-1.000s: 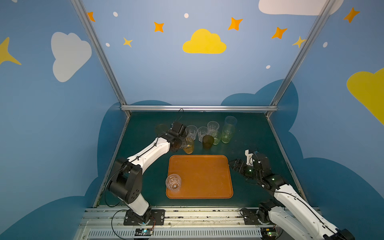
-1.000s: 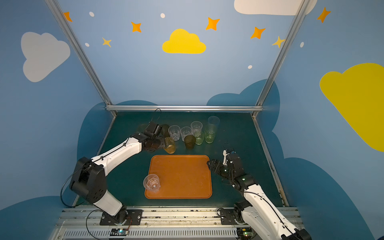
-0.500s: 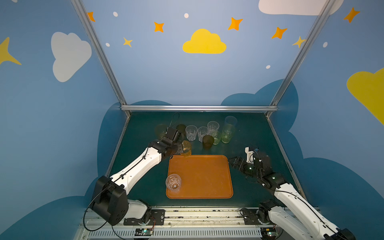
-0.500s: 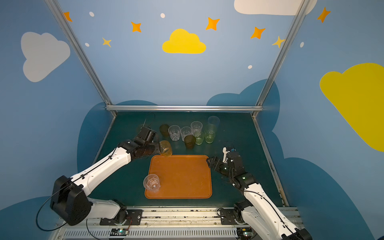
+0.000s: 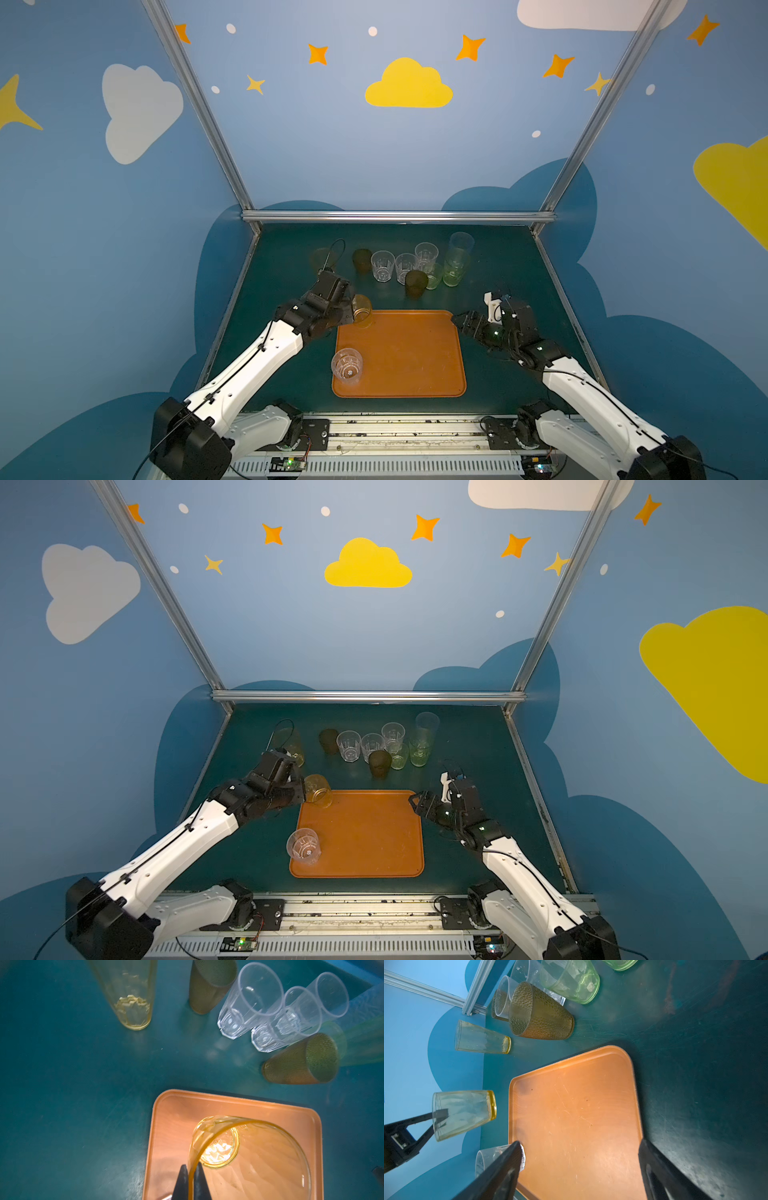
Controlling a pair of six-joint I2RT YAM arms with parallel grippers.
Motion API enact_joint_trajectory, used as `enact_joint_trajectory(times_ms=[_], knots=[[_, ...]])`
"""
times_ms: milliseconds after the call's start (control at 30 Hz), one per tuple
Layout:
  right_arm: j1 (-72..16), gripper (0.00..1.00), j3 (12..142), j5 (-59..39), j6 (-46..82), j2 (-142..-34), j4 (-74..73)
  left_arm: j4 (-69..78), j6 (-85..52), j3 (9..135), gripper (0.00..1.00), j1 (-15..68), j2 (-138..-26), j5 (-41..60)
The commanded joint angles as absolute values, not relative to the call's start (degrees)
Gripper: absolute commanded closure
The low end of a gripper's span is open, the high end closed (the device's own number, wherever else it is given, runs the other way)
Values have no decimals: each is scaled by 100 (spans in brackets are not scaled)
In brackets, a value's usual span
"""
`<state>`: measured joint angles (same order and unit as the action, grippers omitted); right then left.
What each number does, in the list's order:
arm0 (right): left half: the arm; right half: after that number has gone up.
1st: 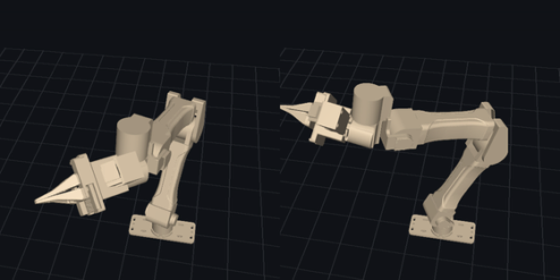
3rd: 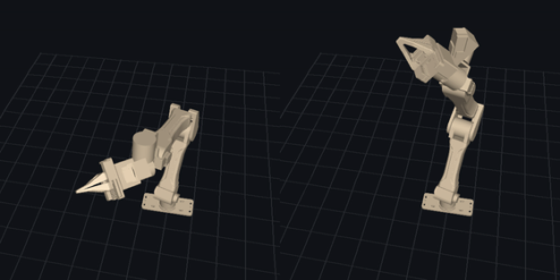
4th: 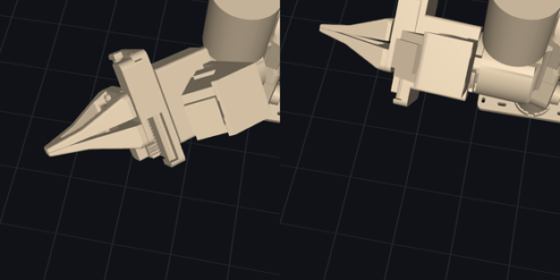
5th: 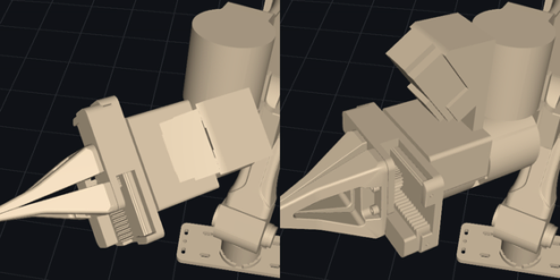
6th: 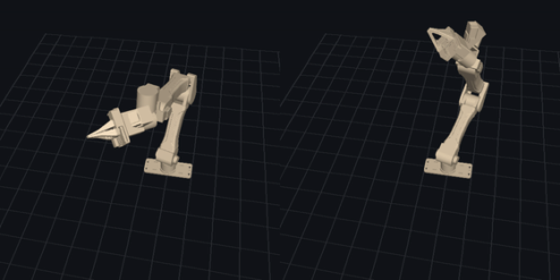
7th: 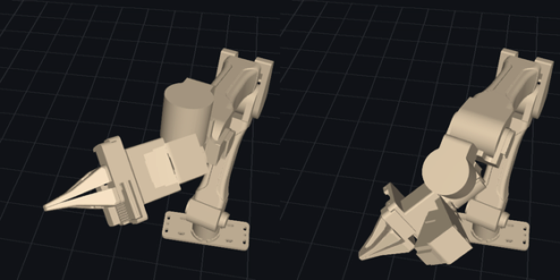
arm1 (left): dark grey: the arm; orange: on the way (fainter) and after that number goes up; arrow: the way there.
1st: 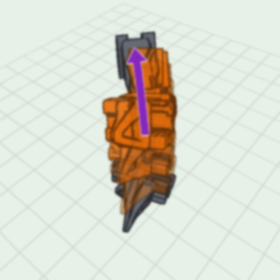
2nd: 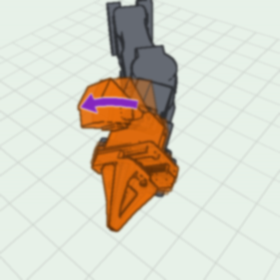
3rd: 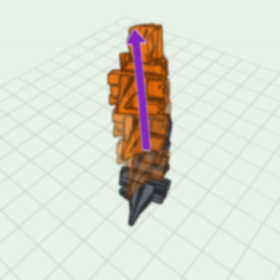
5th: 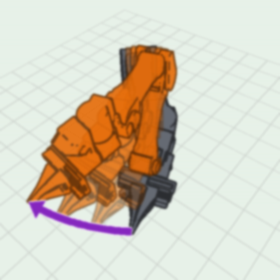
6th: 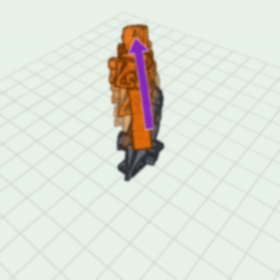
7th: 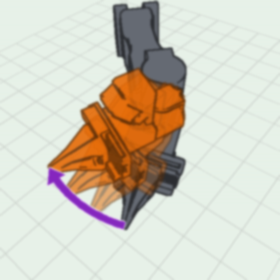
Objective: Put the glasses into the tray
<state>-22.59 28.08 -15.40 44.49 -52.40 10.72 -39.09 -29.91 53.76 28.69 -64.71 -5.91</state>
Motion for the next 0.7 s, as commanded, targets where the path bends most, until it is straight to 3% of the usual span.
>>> enact_joint_trajectory(times_ms=[0,667], knots=[[-2241,13,3048,-1545,4359,-5358,897,-4223,-3119,5219,96,2887,-6273,-811],[-2237,13,3084,-1468,4346,-5493,1021,-4282,-3217,4931,96,2879,-6752,-1063]])
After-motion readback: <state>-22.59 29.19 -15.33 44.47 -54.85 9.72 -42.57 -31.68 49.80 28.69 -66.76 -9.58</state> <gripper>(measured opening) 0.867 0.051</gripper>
